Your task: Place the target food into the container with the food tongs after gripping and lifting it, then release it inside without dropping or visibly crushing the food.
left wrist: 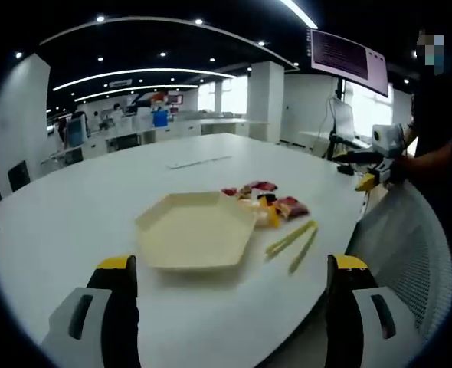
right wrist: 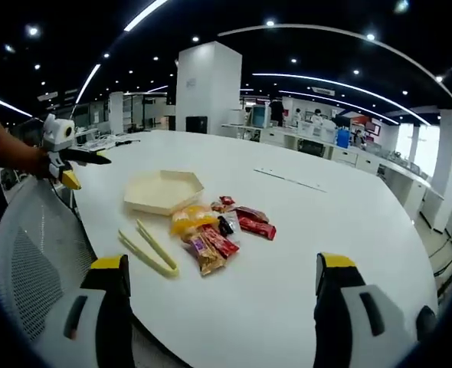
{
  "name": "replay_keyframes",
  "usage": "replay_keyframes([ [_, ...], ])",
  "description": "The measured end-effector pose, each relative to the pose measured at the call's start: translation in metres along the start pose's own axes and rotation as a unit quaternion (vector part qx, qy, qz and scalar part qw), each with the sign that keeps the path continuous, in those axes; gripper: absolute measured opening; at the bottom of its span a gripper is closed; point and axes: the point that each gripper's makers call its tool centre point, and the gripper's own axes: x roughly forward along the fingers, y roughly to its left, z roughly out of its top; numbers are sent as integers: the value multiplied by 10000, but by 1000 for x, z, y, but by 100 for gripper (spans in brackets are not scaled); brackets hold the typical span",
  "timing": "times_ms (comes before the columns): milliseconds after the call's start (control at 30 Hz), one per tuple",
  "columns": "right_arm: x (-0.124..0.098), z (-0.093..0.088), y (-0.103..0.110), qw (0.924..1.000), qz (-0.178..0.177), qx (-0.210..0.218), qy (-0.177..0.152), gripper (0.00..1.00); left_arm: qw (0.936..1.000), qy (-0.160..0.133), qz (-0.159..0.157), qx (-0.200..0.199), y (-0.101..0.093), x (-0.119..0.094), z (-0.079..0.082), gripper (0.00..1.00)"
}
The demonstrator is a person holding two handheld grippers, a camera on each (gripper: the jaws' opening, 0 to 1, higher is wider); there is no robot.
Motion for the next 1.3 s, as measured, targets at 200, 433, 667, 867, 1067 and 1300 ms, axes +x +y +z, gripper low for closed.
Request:
replay_keyframes([
  [200, 8, 4, -4, 9999, -87, 37, 48, 100, 9999, 84, 35, -90, -5, 4, -8, 99],
  [433, 11, 6, -8, 9995, -183, 261, -87, 100, 9998, 184, -24, 12, -10, 3, -10, 99],
  [667, 7, 6, -9, 9998, -138, 136, -67, 100, 9998, 182, -67, -48, -13, 0, -13, 99],
  [867, 8, 10, -10, 10000, -80, 6, -35, 100, 9999, 132, 14, -74, -10, -2, -11, 99],
  [1067, 10, 16, -11, 9998, -61, 92, -167, 100, 9998, 167, 92, 30, -8, -2, -10, 99],
  [1300, 11, 12, -7, 9998, -35, 59, -168, 100, 9998, 185, -9, 100, -10, 0, -10, 99],
])
